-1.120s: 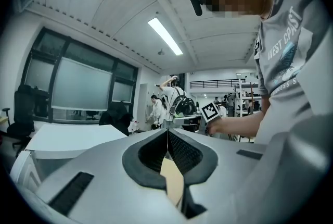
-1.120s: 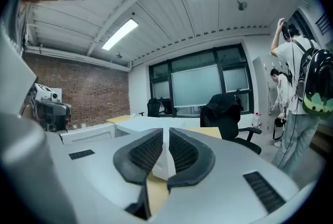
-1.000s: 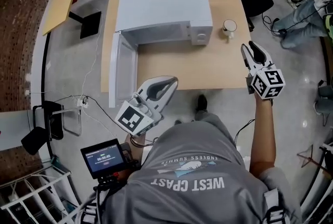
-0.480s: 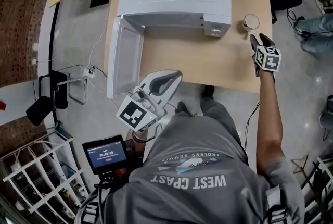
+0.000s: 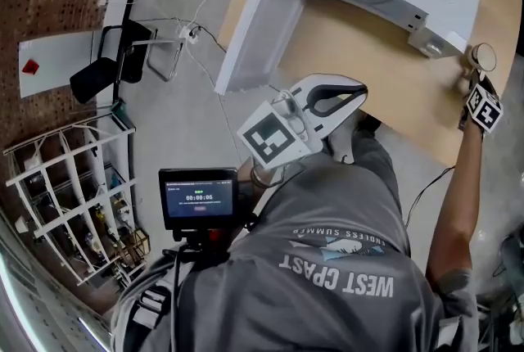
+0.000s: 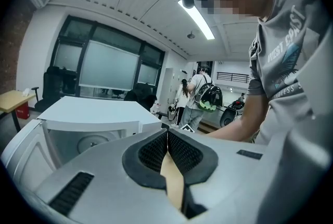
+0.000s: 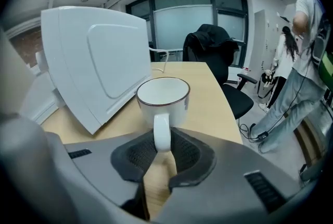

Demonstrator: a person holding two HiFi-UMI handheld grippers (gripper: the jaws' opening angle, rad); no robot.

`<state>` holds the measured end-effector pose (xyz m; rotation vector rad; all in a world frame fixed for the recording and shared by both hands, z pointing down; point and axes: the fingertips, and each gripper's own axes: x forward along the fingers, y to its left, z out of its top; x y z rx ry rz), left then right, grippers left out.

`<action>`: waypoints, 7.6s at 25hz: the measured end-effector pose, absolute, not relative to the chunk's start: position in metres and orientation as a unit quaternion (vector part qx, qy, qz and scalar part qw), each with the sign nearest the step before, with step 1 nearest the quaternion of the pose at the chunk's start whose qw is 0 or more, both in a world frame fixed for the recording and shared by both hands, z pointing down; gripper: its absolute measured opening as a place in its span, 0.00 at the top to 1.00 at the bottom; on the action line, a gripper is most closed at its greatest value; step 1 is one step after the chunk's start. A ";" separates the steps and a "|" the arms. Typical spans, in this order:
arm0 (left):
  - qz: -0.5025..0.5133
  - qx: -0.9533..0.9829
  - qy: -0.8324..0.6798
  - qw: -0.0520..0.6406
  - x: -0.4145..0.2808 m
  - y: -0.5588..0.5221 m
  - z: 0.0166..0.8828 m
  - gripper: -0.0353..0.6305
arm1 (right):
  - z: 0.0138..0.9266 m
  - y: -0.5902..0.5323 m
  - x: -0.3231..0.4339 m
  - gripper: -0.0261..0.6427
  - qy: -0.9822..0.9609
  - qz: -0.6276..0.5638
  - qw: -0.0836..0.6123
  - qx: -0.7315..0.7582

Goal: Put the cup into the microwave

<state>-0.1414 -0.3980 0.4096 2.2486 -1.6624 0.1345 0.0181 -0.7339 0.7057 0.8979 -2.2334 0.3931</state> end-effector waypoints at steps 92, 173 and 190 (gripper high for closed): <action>-0.008 0.704 -0.683 0.197 -0.273 -0.136 0.465 0.91 | 0.661 -0.528 -0.298 0.86 -0.945 0.103 0.175 0.259; -0.002 0.859 -0.511 0.032 -0.027 -0.144 0.385 0.91 | 0.312 -0.248 0.109 0.93 -0.980 -0.036 0.006 0.196; 0.006 0.850 -0.527 0.010 0.115 0.044 0.351 0.91 | 0.299 -0.063 0.257 0.93 -0.985 -0.034 0.017 0.171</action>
